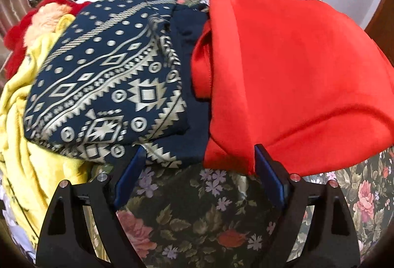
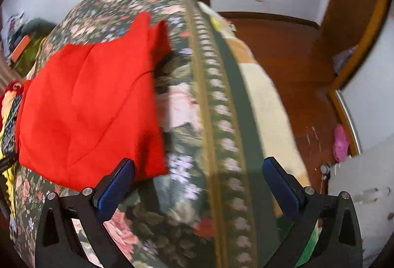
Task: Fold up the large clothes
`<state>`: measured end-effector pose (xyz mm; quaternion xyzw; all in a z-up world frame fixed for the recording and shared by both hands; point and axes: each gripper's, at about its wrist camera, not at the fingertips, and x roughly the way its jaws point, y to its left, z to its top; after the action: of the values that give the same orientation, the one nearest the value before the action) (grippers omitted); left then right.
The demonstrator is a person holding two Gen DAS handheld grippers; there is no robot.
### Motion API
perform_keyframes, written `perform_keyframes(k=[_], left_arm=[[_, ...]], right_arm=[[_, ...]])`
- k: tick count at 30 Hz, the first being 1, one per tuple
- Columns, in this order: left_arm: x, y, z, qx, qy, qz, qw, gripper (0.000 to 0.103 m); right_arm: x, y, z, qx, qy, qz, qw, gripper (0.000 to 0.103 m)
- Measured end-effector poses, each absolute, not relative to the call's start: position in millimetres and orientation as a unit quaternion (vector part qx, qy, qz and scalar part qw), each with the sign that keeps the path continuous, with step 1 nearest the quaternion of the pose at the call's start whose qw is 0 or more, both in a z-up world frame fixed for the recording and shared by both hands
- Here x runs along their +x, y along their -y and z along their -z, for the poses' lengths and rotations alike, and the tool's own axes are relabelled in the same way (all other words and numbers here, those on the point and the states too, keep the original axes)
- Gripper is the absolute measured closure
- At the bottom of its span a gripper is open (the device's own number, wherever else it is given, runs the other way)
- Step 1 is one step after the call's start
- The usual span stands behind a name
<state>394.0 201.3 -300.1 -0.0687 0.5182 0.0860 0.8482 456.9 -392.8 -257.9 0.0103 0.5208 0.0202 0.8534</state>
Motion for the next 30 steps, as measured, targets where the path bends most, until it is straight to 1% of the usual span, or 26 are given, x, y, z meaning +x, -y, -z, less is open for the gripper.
perform_keyframes(k=[7,9,10,14,19,25,30], left_arm=[[366,-228,274,-0.080,-0.490,-0.153,0.854,0.015],[356,-241,267,-0.114,-0.482,-0.152,0.855,0.015],[349,-248,263,-0.146,-0.478,-0.140,0.855,0.015],[338,-253,261,-0.238,-0.472,-0.083,0.845,0.015],[341,-231,278,-0.335,-0.475,0.006,0.814,0.015],[359,-211,316,-0.443,-0.475,0.061,0.758,0.015],[385,-206,326,-0.497,-0.440,0.082,0.743,0.015]], right_arm=[[440,376,228,-0.027,-0.490,-0.021,0.871,0.000],[438,365,218,-0.027,-0.478,-0.034,0.877,0.000],[438,358,213,-0.027,-0.471,-0.042,0.881,0.000],[440,327,196,-0.027,-0.451,-0.071,0.889,0.000],[442,288,190,-0.032,-0.447,-0.095,0.889,0.000],[445,241,200,-0.077,-0.456,-0.120,0.878,0.000],[450,218,215,-0.106,-0.463,-0.138,0.869,0.000]])
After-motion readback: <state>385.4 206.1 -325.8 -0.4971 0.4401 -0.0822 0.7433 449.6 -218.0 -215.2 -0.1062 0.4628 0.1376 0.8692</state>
